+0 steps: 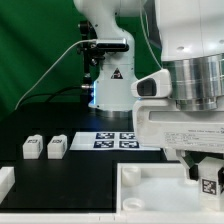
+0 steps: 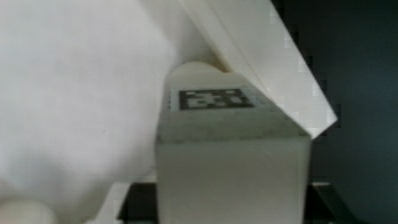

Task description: Assemble one leg

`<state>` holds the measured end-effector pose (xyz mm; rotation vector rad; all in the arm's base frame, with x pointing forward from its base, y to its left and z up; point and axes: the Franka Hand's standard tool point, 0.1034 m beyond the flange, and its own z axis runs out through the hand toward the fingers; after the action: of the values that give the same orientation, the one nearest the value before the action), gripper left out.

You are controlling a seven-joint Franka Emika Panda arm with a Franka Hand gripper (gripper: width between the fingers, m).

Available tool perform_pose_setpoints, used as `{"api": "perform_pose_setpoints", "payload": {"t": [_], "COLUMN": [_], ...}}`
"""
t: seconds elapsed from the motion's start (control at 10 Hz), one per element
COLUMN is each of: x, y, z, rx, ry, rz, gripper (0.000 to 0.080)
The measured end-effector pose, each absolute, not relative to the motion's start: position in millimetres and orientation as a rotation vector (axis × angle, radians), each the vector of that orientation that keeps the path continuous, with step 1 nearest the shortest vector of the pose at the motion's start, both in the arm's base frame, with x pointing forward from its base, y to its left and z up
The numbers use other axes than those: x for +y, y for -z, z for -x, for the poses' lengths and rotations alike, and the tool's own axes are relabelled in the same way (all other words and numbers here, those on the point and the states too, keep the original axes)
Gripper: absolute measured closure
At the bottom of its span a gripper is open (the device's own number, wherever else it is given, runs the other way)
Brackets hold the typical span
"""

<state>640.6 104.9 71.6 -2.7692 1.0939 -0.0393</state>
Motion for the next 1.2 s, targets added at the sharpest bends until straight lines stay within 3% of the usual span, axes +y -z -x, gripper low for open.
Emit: {"api": "perform_pose_setpoints", "payload": {"t": [0.3,0.5,1.1,1.2], "x": [106.4,104.4,106.5,106.7], "y": [-70.0,-70.2,-69.5,-69.3], "z": [-632.7,-631.1,-629.1,-629.0], "rx": [1.970,2.311,2.549,2.529], "ry": [-0.104,-0.189,-0.238,-0.236], "rz": [2.221,1.836,1.518,1.548], "gripper": [0.0505,0.0505,0.0505,0.0398]}}
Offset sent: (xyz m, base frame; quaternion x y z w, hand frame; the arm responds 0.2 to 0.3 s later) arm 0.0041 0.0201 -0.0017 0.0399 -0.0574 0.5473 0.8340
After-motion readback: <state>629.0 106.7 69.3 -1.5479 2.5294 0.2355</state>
